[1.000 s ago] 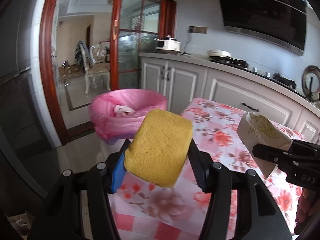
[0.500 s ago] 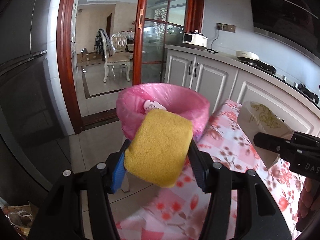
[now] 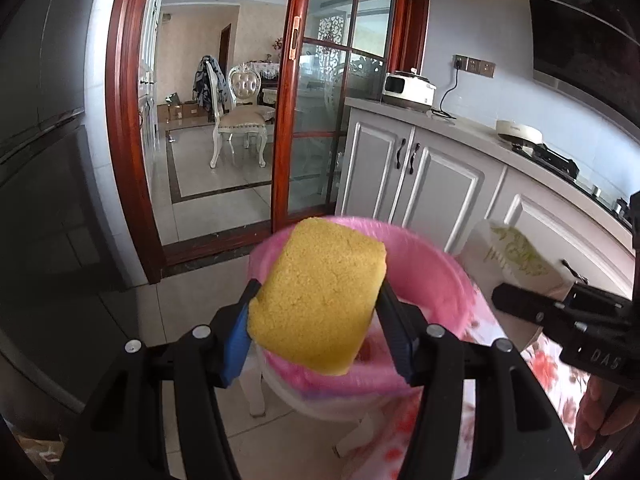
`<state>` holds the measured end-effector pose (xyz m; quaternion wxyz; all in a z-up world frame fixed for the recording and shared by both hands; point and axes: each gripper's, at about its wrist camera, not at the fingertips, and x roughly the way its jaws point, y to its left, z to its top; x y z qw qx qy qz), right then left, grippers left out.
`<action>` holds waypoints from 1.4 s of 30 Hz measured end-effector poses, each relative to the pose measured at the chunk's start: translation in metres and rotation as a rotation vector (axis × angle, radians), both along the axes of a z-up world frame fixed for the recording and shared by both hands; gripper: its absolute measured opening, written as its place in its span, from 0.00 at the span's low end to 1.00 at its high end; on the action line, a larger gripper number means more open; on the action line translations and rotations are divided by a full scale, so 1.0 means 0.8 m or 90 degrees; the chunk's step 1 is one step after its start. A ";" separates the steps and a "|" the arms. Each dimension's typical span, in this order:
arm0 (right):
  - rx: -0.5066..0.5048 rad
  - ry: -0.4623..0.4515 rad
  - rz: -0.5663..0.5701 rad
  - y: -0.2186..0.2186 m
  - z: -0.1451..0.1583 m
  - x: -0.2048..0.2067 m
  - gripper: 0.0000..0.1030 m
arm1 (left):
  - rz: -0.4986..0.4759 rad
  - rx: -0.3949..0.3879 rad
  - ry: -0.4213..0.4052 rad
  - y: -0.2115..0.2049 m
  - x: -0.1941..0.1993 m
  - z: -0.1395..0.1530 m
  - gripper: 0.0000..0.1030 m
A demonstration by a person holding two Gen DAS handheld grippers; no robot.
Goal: Collect trash
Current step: 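Carry the sponge and paper sleeve to the pink bin and release both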
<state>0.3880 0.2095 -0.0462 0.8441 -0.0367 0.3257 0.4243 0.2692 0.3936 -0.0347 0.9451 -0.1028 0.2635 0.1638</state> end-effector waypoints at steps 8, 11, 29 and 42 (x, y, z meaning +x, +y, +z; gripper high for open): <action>-0.009 0.001 0.001 0.030 -0.013 0.042 0.43 | 0.013 -0.011 0.011 0.025 0.062 -0.008 0.56; -0.015 -0.001 0.001 0.038 -0.020 0.052 0.44 | 0.018 -0.026 0.012 0.036 0.078 -0.013 0.57; 0.011 -0.028 -0.022 0.002 0.012 0.055 0.63 | 0.044 0.007 -0.008 0.043 0.072 -0.010 0.95; 0.006 -0.103 -0.068 -0.069 0.089 -0.066 0.82 | 0.080 0.086 -0.066 -0.022 -0.036 0.081 0.96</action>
